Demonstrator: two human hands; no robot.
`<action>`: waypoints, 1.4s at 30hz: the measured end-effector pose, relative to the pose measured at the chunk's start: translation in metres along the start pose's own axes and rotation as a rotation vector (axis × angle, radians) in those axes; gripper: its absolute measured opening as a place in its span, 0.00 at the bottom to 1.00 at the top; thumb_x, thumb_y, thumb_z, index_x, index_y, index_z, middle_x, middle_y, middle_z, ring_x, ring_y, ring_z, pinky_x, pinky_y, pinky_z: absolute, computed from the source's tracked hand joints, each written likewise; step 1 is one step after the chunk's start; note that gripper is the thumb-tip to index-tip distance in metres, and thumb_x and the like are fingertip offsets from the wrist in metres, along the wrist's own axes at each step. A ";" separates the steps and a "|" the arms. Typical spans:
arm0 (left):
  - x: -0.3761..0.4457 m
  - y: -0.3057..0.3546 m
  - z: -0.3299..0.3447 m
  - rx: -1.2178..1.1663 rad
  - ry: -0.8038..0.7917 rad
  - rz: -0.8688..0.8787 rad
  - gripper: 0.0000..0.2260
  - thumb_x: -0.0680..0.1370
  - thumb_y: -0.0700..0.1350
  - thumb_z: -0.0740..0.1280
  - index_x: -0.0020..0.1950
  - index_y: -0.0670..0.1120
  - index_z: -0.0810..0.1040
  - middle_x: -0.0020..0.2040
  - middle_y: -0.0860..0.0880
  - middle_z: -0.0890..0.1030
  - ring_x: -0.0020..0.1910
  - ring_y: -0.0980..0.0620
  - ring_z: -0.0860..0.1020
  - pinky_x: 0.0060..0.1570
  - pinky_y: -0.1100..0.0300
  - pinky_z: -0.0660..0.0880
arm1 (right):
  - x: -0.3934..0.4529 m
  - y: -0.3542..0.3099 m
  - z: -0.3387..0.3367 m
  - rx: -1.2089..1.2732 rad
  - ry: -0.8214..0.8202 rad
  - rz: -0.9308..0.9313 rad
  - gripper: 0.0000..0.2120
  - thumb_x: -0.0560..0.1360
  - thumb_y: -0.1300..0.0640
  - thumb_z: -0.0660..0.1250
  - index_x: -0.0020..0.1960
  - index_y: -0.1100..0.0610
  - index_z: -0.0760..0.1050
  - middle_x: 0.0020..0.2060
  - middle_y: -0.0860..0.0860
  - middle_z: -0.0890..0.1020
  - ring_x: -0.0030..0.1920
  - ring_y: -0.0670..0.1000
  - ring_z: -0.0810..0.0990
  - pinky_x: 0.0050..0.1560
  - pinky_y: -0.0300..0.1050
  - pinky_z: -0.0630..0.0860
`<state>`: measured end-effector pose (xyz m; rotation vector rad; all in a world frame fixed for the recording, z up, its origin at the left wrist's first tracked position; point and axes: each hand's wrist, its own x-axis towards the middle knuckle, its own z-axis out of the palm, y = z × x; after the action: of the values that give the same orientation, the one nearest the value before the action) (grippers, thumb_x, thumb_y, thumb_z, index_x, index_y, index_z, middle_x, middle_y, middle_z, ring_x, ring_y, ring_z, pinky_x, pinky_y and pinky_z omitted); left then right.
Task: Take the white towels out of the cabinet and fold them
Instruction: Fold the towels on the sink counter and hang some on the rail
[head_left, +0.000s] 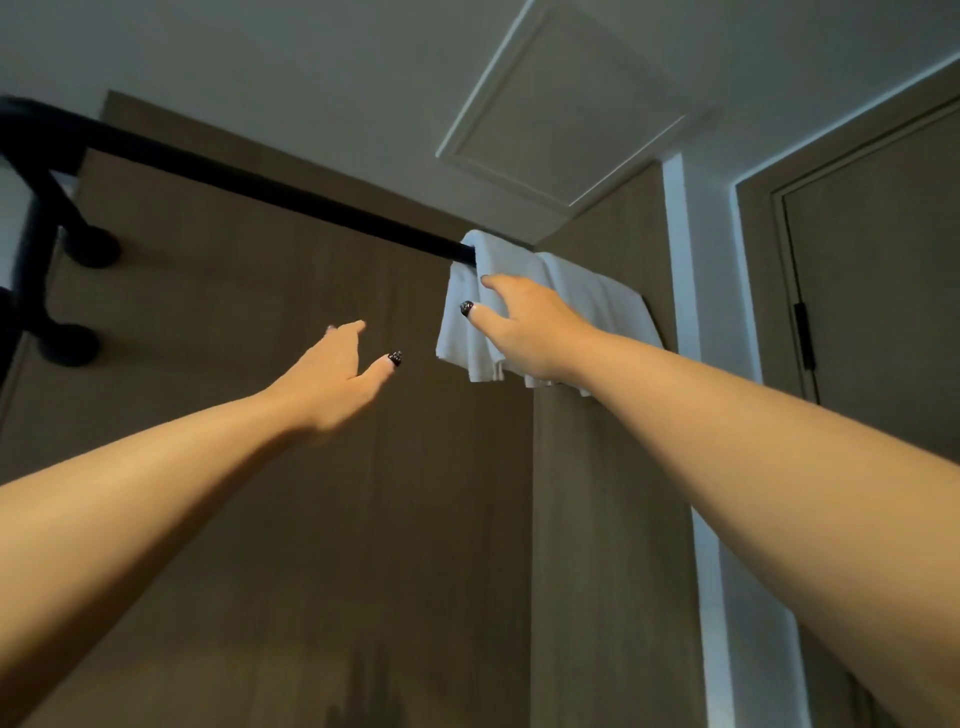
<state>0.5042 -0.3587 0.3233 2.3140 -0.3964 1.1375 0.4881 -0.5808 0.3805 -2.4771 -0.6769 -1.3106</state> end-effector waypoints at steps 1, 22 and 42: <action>-0.009 -0.004 -0.005 0.038 -0.021 0.000 0.32 0.82 0.57 0.57 0.80 0.42 0.52 0.75 0.41 0.67 0.80 0.46 0.52 0.74 0.51 0.56 | -0.009 -0.001 0.001 0.004 -0.009 0.003 0.30 0.81 0.40 0.53 0.78 0.53 0.57 0.77 0.51 0.61 0.73 0.55 0.67 0.67 0.53 0.69; -0.199 -0.133 -0.092 0.284 -0.347 -0.135 0.35 0.80 0.63 0.55 0.81 0.52 0.45 0.82 0.49 0.47 0.79 0.57 0.43 0.76 0.58 0.47 | -0.175 -0.119 0.124 0.396 -0.240 -0.015 0.31 0.80 0.39 0.55 0.79 0.45 0.52 0.78 0.40 0.56 0.77 0.41 0.54 0.75 0.47 0.60; -0.404 -0.329 -0.080 -0.025 -0.515 -0.386 0.33 0.81 0.60 0.58 0.80 0.58 0.44 0.76 0.66 0.41 0.73 0.71 0.37 0.76 0.60 0.51 | -0.300 -0.278 0.334 0.608 -0.696 0.154 0.34 0.72 0.26 0.46 0.76 0.34 0.50 0.73 0.27 0.49 0.72 0.31 0.50 0.70 0.34 0.53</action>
<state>0.3643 -0.0312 -0.0661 2.4993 -0.1282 0.3458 0.4365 -0.2834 -0.0525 -2.3414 -0.8405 -0.1021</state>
